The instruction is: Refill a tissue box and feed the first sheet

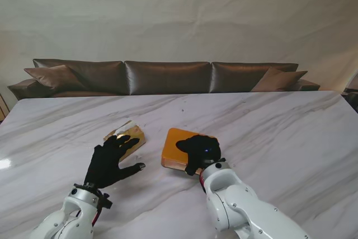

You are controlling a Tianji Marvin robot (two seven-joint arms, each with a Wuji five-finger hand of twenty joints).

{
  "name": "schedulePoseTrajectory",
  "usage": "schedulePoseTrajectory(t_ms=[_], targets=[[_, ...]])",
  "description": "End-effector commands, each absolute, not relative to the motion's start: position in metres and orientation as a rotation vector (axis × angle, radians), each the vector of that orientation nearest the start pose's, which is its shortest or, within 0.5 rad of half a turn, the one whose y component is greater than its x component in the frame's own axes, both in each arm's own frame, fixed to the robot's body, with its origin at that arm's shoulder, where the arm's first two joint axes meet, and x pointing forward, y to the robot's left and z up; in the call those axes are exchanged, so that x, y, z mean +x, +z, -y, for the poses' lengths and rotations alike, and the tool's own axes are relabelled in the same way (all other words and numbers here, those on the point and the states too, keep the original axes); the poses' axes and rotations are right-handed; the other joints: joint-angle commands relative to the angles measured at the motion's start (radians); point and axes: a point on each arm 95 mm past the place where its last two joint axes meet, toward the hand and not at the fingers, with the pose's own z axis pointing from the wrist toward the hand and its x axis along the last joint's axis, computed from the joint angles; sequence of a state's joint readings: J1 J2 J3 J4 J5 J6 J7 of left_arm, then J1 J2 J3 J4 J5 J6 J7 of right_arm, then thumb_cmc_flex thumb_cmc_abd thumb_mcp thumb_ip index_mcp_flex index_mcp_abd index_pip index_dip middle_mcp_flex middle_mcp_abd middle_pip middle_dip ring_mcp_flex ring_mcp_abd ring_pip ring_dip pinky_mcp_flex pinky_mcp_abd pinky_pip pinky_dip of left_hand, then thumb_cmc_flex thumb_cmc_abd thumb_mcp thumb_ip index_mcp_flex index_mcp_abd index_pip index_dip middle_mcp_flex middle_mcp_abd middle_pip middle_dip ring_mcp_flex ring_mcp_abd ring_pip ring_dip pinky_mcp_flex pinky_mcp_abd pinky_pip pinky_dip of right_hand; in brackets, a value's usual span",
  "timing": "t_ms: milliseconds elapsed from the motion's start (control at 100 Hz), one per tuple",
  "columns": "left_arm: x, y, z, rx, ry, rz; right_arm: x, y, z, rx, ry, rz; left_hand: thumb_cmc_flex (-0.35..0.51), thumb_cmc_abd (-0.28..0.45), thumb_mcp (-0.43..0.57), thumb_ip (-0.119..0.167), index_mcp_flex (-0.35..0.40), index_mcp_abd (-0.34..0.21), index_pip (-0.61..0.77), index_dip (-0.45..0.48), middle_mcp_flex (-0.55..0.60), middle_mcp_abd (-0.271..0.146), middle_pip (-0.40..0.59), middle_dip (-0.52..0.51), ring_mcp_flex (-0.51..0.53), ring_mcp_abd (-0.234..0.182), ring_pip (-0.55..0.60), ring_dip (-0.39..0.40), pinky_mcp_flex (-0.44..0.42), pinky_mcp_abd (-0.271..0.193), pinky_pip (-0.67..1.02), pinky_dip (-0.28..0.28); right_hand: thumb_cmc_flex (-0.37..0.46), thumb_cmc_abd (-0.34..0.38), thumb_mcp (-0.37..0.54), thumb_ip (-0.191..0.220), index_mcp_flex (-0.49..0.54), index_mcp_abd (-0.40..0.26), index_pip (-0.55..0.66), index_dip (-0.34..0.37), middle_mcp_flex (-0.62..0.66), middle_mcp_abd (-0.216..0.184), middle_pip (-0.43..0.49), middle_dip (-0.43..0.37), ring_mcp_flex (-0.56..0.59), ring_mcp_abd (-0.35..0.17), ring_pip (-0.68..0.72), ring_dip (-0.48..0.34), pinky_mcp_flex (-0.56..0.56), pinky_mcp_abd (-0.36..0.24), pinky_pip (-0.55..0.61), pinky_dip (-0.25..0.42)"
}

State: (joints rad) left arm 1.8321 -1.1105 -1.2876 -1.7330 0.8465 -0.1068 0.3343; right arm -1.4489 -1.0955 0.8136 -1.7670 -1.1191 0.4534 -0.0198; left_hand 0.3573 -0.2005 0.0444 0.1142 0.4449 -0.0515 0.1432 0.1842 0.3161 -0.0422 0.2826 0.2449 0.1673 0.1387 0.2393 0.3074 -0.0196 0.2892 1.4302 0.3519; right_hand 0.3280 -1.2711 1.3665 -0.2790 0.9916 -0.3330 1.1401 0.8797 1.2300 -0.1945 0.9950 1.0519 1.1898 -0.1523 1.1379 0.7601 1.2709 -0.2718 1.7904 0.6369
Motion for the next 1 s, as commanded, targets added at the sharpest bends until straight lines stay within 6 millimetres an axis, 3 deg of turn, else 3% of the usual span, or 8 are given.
schedulePoseTrajectory(t_ms=[0,70,90,120,270,430,570,990], targets=[[0.326,-0.333,0.006,-1.303,-1.806,-1.206,0.360,-0.289,-0.116,1.100,1.413,-1.439,0.000,-0.035,-0.027,-0.022,-0.004,0.025,0.000,0.007,-0.005,0.013,-0.005,0.001,0.016,-0.001,-0.001,0.011,0.002,0.014,-0.725,0.017,0.027,0.008,0.162,0.075,0.073,-0.103,0.057,0.038,0.142,0.020,0.163,0.049,0.130,0.049,0.417,0.040,-0.036,-0.203,0.217,0.011],[0.326,-0.335,0.010,-1.311,-1.833,-1.211,0.357,-0.285,-0.110,1.122,1.427,-1.389,-0.004,-0.046,-0.027,-0.022,-0.004,0.046,-0.004,0.002,-0.010,0.013,-0.007,-0.001,0.021,0.004,-0.001,0.011,0.012,0.021,-0.719,0.019,0.030,0.003,0.166,0.078,0.082,-0.073,0.078,0.083,0.160,0.016,0.180,0.058,0.130,0.048,0.435,0.051,-0.035,-0.191,0.231,0.014],[0.326,-0.335,0.011,-1.313,-1.839,-1.213,0.356,-0.284,-0.108,1.128,1.431,-1.375,-0.005,-0.048,-0.027,-0.022,-0.003,0.051,-0.006,0.000,-0.015,0.042,-0.009,-0.002,0.021,0.005,-0.001,0.011,0.013,0.021,-0.717,0.019,0.030,0.007,0.166,0.079,0.085,-0.065,0.085,0.097,0.165,0.015,0.184,0.059,0.130,0.049,0.439,0.053,-0.035,-0.187,0.234,0.015],[0.327,-0.335,0.013,-1.318,-1.846,-1.217,0.354,-0.282,-0.106,1.140,1.439,-1.352,-0.008,-0.052,-0.028,-0.024,-0.003,0.058,-0.007,-0.003,-0.020,0.051,-0.012,-0.003,0.020,0.006,-0.001,0.011,0.014,0.023,-0.716,0.019,0.031,0.016,0.161,0.085,0.092,-0.050,0.094,0.122,0.174,0.016,0.190,0.061,0.130,0.052,0.446,0.058,-0.035,-0.178,0.241,0.016],[0.328,-0.333,0.020,-1.343,-1.874,-1.263,0.348,-0.275,-0.096,1.192,1.465,-1.248,-0.019,-0.067,-0.041,-0.039,-0.018,0.072,-0.023,-0.021,-0.042,0.042,-0.029,-0.013,0.012,0.004,-0.009,0.007,0.011,0.018,-0.718,0.018,0.031,0.106,0.087,0.133,0.153,-0.007,0.136,0.214,0.210,0.028,0.221,0.060,0.128,0.076,0.477,0.078,-0.034,-0.129,0.274,0.021],[0.331,-0.335,0.034,-1.333,-1.895,-1.295,0.341,-0.267,-0.090,1.234,1.512,-1.153,-0.017,-0.076,-0.052,-0.066,-0.037,0.099,-0.041,-0.042,-0.065,0.040,-0.036,-0.018,0.005,0.004,-0.013,0.007,0.013,0.015,-0.720,0.016,0.048,0.125,0.047,0.133,0.174,0.014,0.147,0.181,0.213,0.048,0.259,0.036,0.127,0.098,0.492,0.087,-0.035,-0.090,0.294,0.024],[0.337,-0.340,0.046,-1.381,-1.940,-1.285,0.332,-0.264,-0.090,1.258,1.569,-1.086,-0.047,-0.036,-0.056,-0.080,-0.040,0.120,-0.051,-0.056,-0.072,0.054,-0.039,-0.021,-0.003,0.007,-0.015,0.006,0.010,0.015,-0.718,0.018,0.056,0.122,0.045,0.133,0.179,0.024,0.152,0.167,0.214,0.056,0.268,0.025,0.127,0.106,0.497,0.089,-0.035,-0.083,0.300,0.025],[0.350,-0.346,0.075,-1.387,-2.041,-1.246,0.315,-0.265,-0.097,1.322,1.715,-0.987,-0.084,-0.008,-0.052,-0.087,-0.042,0.152,-0.062,-0.074,-0.076,0.076,-0.042,-0.025,-0.007,0.009,-0.013,0.006,0.001,0.019,-0.709,0.025,0.067,0.112,0.046,0.134,0.180,0.036,0.161,0.155,0.213,0.064,0.277,0.009,0.126,0.113,0.501,0.091,-0.035,-0.072,0.304,0.025]])
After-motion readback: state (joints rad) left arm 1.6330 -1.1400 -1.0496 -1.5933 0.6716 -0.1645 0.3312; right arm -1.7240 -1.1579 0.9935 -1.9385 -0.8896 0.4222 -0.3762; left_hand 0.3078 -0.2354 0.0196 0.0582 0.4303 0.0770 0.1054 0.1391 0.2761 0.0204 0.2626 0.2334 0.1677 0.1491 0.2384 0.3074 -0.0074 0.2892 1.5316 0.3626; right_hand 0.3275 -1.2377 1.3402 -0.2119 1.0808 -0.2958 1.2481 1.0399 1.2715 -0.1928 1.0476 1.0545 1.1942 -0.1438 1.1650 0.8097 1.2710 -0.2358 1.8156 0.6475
